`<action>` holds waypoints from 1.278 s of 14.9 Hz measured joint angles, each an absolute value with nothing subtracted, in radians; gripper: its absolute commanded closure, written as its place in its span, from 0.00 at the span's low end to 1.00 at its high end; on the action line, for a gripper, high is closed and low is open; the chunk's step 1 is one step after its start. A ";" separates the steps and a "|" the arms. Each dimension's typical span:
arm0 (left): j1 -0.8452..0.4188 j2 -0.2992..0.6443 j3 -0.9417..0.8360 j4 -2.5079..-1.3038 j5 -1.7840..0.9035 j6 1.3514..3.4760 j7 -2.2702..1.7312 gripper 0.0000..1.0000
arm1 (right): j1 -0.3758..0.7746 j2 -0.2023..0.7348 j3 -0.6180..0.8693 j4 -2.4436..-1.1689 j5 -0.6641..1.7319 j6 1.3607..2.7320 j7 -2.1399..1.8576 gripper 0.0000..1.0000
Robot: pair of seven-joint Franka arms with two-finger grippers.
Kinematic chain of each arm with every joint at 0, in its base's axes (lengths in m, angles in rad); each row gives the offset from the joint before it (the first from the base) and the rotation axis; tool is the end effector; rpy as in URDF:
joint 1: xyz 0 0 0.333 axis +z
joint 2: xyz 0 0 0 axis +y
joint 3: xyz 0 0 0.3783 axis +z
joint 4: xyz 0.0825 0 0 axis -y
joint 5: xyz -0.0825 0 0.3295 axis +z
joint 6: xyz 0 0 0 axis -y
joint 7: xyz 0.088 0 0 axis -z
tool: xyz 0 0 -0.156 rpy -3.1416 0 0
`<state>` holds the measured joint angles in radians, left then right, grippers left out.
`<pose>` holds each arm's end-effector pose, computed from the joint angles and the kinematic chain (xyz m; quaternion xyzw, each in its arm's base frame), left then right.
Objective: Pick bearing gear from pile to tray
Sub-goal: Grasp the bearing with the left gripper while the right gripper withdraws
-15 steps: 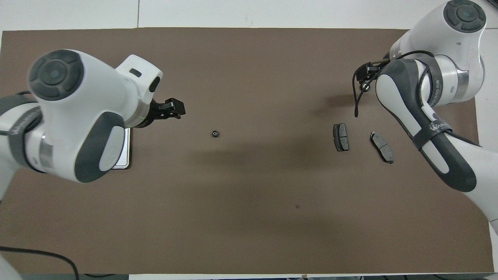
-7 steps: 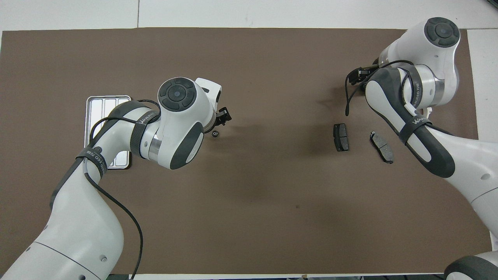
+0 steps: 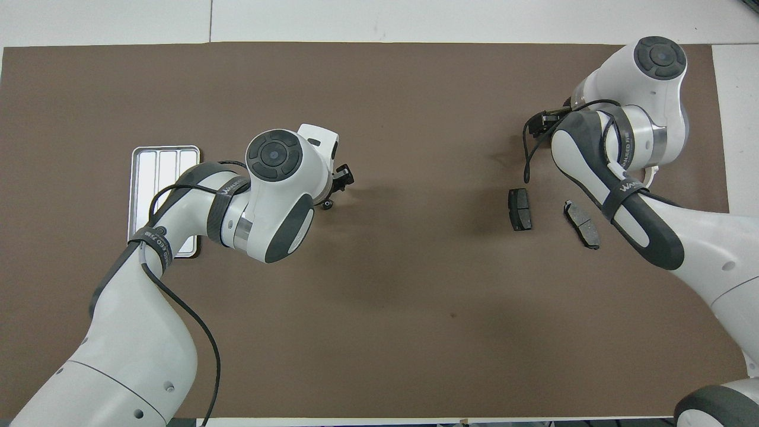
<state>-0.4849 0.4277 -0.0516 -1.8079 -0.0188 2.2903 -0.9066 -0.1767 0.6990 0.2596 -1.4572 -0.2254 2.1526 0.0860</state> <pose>0.5500 -0.3244 0.3541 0.9808 0.1924 0.0089 0.0316 0.7159 0.0022 0.3108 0.9994 0.0294 0.0122 0.0110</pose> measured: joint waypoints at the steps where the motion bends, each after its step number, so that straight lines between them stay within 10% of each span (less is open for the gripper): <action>1: -0.485 0.431 -0.052 -1.810 -0.019 2.293 -0.908 0.30 | -0.178 0.699 0.258 -1.463 -0.227 2.153 0.086 0.00; 9: -0.497 0.436 -0.052 -1.836 -0.019 2.308 -0.910 0.43 | -0.197 0.699 0.254 -1.473 -0.230 2.153 0.095 0.01; 19: -0.497 0.436 -0.052 -1.840 -0.019 2.334 -0.911 0.47 | -0.193 0.689 0.261 -1.476 -0.230 2.166 0.130 0.75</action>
<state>-0.4972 0.4364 -0.0518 -1.8401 -0.0187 2.3340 -0.9105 -0.1933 0.6891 0.2611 -1.4755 -0.2296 2.1661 0.1300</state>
